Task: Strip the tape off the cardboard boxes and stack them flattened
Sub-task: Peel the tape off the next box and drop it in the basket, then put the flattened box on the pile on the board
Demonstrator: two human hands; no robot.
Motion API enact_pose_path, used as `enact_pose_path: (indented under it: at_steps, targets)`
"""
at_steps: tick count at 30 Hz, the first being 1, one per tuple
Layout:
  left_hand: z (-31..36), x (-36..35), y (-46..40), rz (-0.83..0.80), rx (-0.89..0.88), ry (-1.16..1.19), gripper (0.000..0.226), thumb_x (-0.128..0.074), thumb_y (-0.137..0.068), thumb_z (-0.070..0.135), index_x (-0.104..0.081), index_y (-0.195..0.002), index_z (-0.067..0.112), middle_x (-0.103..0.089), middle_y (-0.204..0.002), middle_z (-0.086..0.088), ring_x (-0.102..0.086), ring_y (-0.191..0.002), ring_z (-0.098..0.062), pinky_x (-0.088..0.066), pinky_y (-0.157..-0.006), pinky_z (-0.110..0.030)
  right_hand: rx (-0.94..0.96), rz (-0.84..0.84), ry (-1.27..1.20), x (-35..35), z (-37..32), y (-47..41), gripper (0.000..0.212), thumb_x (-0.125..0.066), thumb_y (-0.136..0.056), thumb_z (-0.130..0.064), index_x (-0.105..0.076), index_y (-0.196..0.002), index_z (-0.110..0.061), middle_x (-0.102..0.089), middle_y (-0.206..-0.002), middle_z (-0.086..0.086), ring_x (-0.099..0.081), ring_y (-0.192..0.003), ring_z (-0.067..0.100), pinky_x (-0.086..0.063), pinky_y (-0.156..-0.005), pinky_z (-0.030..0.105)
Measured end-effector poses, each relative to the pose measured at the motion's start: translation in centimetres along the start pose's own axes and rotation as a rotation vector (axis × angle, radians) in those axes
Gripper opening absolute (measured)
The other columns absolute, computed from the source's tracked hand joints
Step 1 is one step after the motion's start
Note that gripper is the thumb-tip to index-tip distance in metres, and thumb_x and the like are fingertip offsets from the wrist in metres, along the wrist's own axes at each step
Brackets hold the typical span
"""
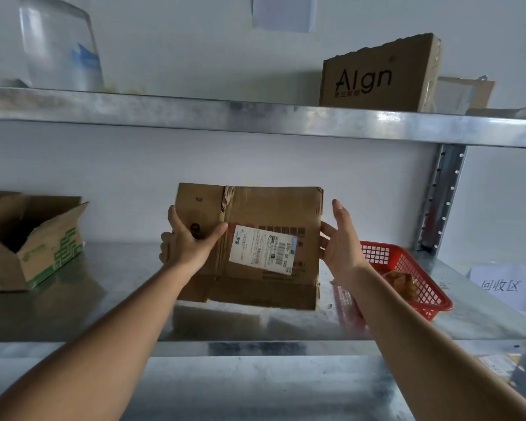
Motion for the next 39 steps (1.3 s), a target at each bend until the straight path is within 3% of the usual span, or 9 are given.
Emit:
enact_pose_path:
  at_steps: [2,5,9,12,18,24,31,35,39]
  targets:
    - [0.1,0.1,-0.1,0.036,0.012,-0.037,0.133,-0.071,-0.064,0.085,0.008,-0.159,0.038,-0.044,-0.15,-0.017,-0.047,-0.131,-0.042,-0.041,-0.106,-0.058,0.103,-0.016,0.197,-0.8,-0.4,0.7,0.083,-0.071,-0.088,-0.062,-0.017,-0.151,-0.064,-0.048,-0.156,0.001,-0.054,-0.133,0.017,-0.047,-0.108,0.057]
    - [0.3,-0.2,0.1,0.032,0.0,-0.05,0.128,-0.073,-0.068,0.081,0.012,-0.157,0.049,-0.045,-0.15,-0.015,-0.051,-0.126,-0.039,-0.043,-0.105,-0.058,0.287,-0.072,0.527,-3.1,0.2,1.6,0.094,-0.073,-0.095,-0.031,-0.006,-0.156,-0.054,-0.058,-0.142,0.005,-0.065,-0.121,0.022,-0.058,-0.098,0.048]
    - [0.6,0.3,0.9,0.063,0.038,-0.241,0.118,-0.06,-0.07,0.091,0.009,-0.158,0.052,-0.045,-0.145,-0.014,-0.052,-0.102,-0.034,-0.048,-0.096,-0.051,0.314,0.177,0.899,-2.3,0.4,2.5,0.095,-0.075,-0.09,-0.048,-0.01,-0.158,-0.048,-0.055,-0.138,0.0,-0.061,-0.097,0.006,-0.052,-0.056,0.012]
    - [0.1,0.7,1.3,0.051,0.07,-0.303,0.114,-0.054,-0.074,0.091,0.007,-0.159,0.048,-0.044,-0.139,-0.016,-0.049,-0.096,-0.031,-0.049,-0.093,-0.05,0.36,0.169,0.998,-2.6,0.4,3.8,0.095,-0.074,-0.085,-0.062,-0.013,-0.157,-0.051,-0.054,-0.143,-0.005,-0.056,-0.104,0.007,-0.04,-0.058,0.01]
    - [-0.9,0.7,3.0,-0.027,0.055,-0.343,0.103,-0.044,-0.081,0.091,0.0,-0.161,0.044,-0.046,-0.132,-0.022,-0.045,-0.096,-0.034,-0.041,-0.077,-0.041,0.36,0.209,1.008,-2.4,0.0,6.8,0.082,-0.073,-0.085,-0.062,-0.026,-0.152,-0.056,-0.066,-0.128,-0.014,-0.064,-0.106,0.008,-0.05,-0.063,0.017]
    - [2.6,0.6,6.4,-0.032,-0.256,-0.416,0.068,-0.039,-0.099,0.069,-0.025,-0.158,0.038,-0.034,-0.129,-0.02,-0.056,-0.08,-0.036,-0.046,-0.065,-0.039,0.309,0.346,0.882,1.1,-0.8,11.3,0.073,-0.069,-0.095,-0.047,-0.028,-0.155,-0.053,-0.067,-0.127,-0.012,-0.066,-0.108,0.008,-0.061,-0.088,0.038]
    - [6.8,-2.2,11.6,-0.089,-0.397,-0.365,0.058,-0.043,-0.104,0.055,-0.034,-0.157,0.034,-0.03,-0.142,-0.02,-0.06,-0.108,-0.044,-0.055,-0.088,-0.05,0.298,0.415,0.801,6.5,-2.6,16.9,0.066,-0.072,-0.095,-0.038,-0.042,-0.154,-0.041,-0.071,-0.122,-0.013,-0.068,-0.107,-0.001,-0.058,-0.084,0.016]
    - [9.5,-4.5,15.4,-0.127,-0.459,-0.287,0.051,-0.048,-0.104,0.047,-0.045,-0.152,0.031,-0.032,-0.138,-0.019,-0.059,-0.108,-0.046,-0.054,-0.09,-0.053,0.318,0.483,0.744,10.2,-4.2,22.1,0.061,-0.073,-0.095,-0.033,-0.046,-0.143,-0.059,-0.067,-0.11,-0.035,-0.064,-0.099,-0.016,-0.054,-0.07,0.007]
    - [12.9,-7.1,21.1,-0.153,-0.564,-0.227,0.045,-0.054,-0.102,0.04,-0.055,-0.144,0.026,-0.039,-0.134,-0.02,-0.058,-0.107,-0.048,-0.052,-0.091,-0.054,0.273,0.586,0.743,15.5,-5.6,28.0,0.057,-0.074,-0.091,-0.044,-0.05,-0.142,-0.056,-0.067,-0.107,-0.037,-0.061,-0.097,-0.02,-0.053,-0.067,0.005]
Point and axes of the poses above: each hand's wrist, its own y-axis away from the middle knuckle, its own x-axis out of the back of the hand, z = x × y, the point moved 10 cm from there along -y, towards the middle knuckle
